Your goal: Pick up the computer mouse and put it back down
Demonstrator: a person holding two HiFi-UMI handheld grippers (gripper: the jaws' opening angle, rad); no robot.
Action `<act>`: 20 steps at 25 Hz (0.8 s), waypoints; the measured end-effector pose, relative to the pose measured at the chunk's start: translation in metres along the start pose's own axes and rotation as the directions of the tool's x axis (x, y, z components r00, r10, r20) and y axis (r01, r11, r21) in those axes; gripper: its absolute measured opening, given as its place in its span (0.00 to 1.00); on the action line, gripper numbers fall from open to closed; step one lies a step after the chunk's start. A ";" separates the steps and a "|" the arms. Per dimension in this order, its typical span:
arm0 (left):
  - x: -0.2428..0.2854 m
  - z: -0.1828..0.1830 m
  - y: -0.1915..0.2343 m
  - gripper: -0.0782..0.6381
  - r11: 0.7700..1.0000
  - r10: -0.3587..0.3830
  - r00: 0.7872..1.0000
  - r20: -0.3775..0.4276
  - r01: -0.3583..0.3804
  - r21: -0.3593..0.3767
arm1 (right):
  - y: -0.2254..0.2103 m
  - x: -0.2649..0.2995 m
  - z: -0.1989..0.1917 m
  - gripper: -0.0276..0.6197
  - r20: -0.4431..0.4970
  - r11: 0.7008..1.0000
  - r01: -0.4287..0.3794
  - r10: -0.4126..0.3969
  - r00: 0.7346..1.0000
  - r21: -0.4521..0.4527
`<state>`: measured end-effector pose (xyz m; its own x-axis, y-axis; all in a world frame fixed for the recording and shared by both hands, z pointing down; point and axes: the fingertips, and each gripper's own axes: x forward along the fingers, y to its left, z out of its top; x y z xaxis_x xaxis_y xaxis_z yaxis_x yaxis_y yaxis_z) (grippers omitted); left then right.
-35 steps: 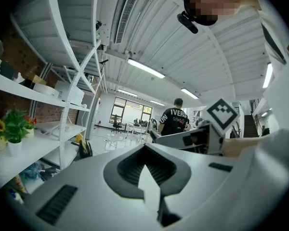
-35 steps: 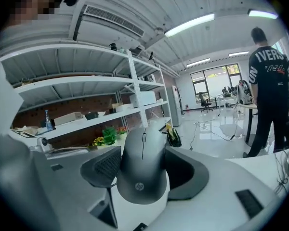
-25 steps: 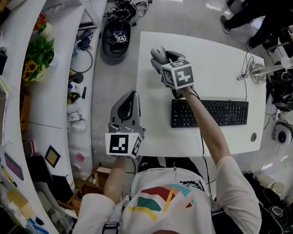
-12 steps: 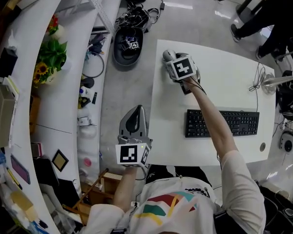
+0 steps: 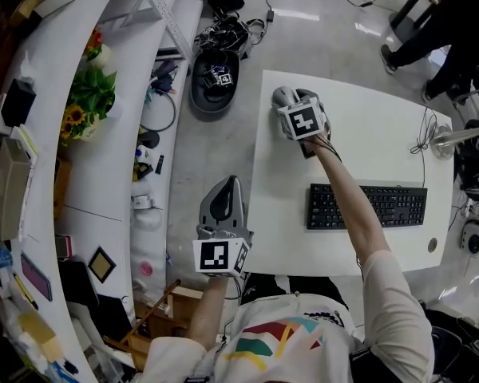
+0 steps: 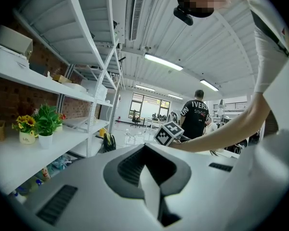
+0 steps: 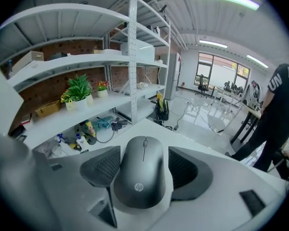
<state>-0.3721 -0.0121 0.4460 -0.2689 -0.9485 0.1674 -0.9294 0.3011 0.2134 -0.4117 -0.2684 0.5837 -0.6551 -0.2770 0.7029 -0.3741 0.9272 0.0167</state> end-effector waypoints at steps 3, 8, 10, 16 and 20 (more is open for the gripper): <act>-0.002 0.002 -0.003 0.17 1.000 -0.003 1.000 0.002 0.003 0.002 | -0.008 -0.006 0.006 0.50 0.029 0.993 0.069 -0.067 0.997 -0.099; -0.008 0.011 -0.009 0.17 1.000 -0.011 1.000 0.017 0.011 0.004 | -0.006 -0.039 0.020 0.50 0.106 0.998 0.066 -0.063 0.992 -0.022; -0.010 0.020 -0.014 0.17 1.000 -0.020 0.999 0.031 0.020 0.007 | 0.003 -0.065 0.026 0.50 0.132 1.000 0.001 -0.004 0.991 0.023; -0.013 0.055 -0.048 0.17 0.996 -0.086 0.993 0.085 0.085 0.018 | 0.020 -0.189 0.049 0.25 0.365 0.993 -0.075 0.037 0.930 0.090; -0.017 0.078 -0.087 0.17 0.985 -0.173 0.977 0.127 0.170 0.037 | 0.024 -0.285 0.049 0.06 0.516 0.991 -0.041 -0.031 0.856 0.128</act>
<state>-0.3067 -0.0300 0.3491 -0.1339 -0.9910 0.0042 -0.9703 0.1319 0.2029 -0.2663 -0.1797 0.3486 -0.8878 -0.3957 0.2348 -0.4276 0.8980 -0.1034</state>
